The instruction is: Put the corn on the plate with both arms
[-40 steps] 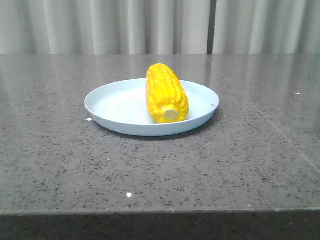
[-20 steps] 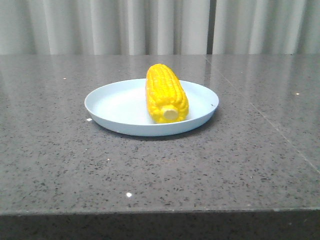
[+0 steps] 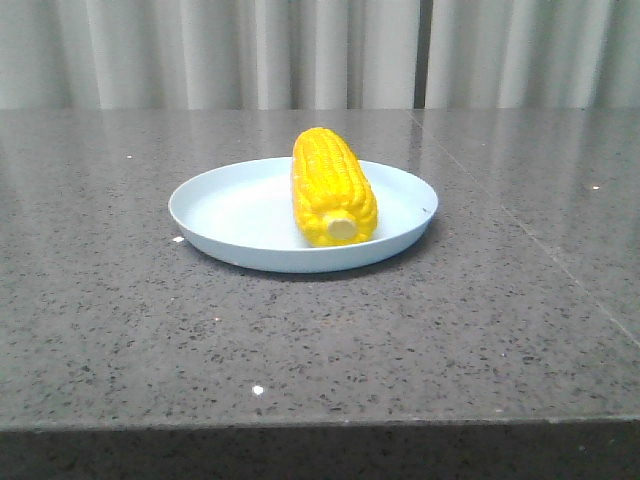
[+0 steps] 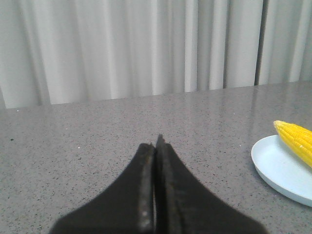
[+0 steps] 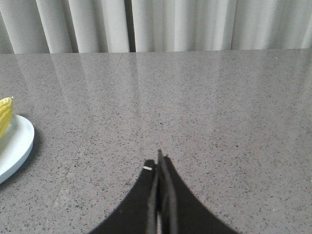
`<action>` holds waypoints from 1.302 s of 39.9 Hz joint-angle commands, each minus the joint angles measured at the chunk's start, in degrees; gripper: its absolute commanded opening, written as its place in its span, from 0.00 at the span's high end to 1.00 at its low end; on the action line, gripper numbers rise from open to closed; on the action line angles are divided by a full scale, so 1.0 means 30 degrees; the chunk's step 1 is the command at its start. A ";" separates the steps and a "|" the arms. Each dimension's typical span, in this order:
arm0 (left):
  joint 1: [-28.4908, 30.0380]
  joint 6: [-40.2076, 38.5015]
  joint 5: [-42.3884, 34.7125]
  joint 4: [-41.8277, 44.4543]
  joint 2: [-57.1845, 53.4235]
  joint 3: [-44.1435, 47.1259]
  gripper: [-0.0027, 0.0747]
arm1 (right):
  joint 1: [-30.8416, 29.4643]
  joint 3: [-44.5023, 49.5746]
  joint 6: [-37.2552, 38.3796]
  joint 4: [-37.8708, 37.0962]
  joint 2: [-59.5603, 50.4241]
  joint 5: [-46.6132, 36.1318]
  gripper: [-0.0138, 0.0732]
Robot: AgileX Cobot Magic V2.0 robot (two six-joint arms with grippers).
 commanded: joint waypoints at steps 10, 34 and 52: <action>0.0027 -0.0054 -0.1567 -0.0069 0.0108 -0.0478 0.99 | -0.0103 -0.0429 -0.0198 -0.0429 0.0160 -0.1660 0.98; 0.0316 -0.0054 -0.2974 -0.0105 -0.0424 0.0755 0.99 | -0.0103 -0.0429 -0.0198 -0.0429 0.0160 -0.1660 0.98; 0.3911 -0.0054 -0.7396 -0.0543 -0.0424 0.7107 0.99 | -0.0103 -0.0429 -0.0198 -0.0429 0.0160 -0.1642 0.98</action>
